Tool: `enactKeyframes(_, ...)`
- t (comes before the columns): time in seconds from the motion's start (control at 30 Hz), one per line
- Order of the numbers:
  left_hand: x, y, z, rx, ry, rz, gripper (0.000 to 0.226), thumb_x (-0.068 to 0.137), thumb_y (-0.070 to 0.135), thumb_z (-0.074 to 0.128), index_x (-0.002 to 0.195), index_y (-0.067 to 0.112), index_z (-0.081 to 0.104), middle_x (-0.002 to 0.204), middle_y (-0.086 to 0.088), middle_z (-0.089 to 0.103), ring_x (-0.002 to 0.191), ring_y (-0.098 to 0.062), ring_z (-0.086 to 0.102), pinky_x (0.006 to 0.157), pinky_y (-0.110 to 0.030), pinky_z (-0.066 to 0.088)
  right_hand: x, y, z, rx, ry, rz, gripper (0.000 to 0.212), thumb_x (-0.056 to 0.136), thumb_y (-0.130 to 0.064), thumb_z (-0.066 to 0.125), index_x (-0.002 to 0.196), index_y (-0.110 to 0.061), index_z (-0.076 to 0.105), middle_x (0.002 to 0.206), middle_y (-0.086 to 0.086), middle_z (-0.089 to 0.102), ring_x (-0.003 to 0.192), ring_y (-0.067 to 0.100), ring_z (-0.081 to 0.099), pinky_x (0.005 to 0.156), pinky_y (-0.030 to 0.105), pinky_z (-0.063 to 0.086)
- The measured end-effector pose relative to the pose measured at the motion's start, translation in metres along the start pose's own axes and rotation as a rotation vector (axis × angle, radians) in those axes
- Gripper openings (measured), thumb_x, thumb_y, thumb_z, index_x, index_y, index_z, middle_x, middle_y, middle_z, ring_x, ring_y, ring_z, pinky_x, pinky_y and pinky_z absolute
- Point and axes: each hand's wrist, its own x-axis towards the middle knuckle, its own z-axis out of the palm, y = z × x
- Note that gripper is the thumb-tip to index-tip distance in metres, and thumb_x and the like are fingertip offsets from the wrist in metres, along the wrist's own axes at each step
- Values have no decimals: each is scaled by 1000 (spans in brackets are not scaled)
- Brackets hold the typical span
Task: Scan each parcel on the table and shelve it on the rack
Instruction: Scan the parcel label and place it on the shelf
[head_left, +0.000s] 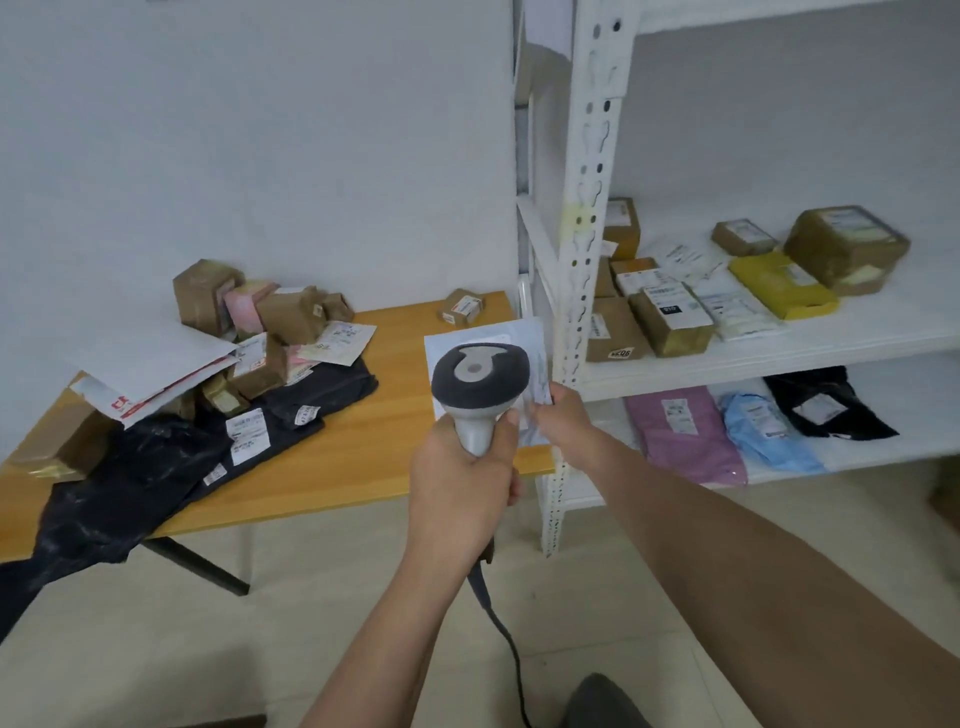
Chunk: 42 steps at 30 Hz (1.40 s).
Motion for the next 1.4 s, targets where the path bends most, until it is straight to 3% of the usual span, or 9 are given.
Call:
enactKeyframes(0.13,1,10,36,0,-102,83,28,95,32,60,84,6,62,54,-8,66,51,-22,68,64,-48,60,3,8,-57,-81,154,88,23,95,0,47,78,-11,57,76,1,57,68,13,54,55,17,45)
enactKeyframes(0.23,2,15,67,-4,-168,125,36,96,31,59,72,4,64,53,-10,66,50,-21,67,62,-48,60,3,16,-109,-129,273,108,15,99,-4,43,103,-4,57,86,2,55,86,20,56,77,30,52)
enactKeyframes(0.37,10,22,107,-3,-223,150,37,95,31,60,65,8,64,53,-9,66,50,-21,67,61,-49,60,-1,27,-167,-42,450,199,18,99,-11,41,115,-18,48,99,-3,52,95,18,58,80,34,53)
enactKeyframes(0.5,23,30,152,-2,-258,158,31,95,31,59,76,7,66,54,-8,67,50,-18,67,62,-45,61,35,56,-211,-73,602,161,23,87,-24,47,108,-30,47,98,0,63,66,11,58,49,26,49)
enactKeyframes(0.67,53,38,233,-26,-232,130,33,94,31,61,78,2,66,53,-10,66,51,-24,68,60,-45,60,77,59,-267,46,583,172,30,94,-4,44,123,-5,52,109,9,59,97,24,57,75,30,43)
enactKeyframes(0.9,84,60,381,-59,-171,61,41,94,27,62,63,0,65,49,-9,64,51,-28,67,58,-39,60,146,81,-403,-7,614,220,29,92,-4,44,119,-3,56,113,14,62,109,34,58,90,39,48)
enactKeyframes(1.0,94,68,428,-26,-181,48,44,93,28,63,62,-3,64,51,-10,65,52,-28,67,60,-41,60,159,93,-459,-39,645,263,28,93,-4,47,119,3,56,112,20,61,104,33,58,77,28,39)
enactKeyframes(1.17,111,71,478,15,-208,64,41,92,31,64,70,-3,63,56,-13,65,55,-31,66,58,-53,57,189,107,-514,35,718,309,29,88,-4,48,115,-5,59,109,17,64,102,33,62,81,35,49)
enactKeyframes(1.4,122,89,519,-25,-338,73,43,93,25,63,71,-12,62,49,-11,64,44,-19,64,51,-33,57,198,99,-555,23,871,254,28,88,4,44,114,0,52,95,8,53,87,21,48,65,20,33)
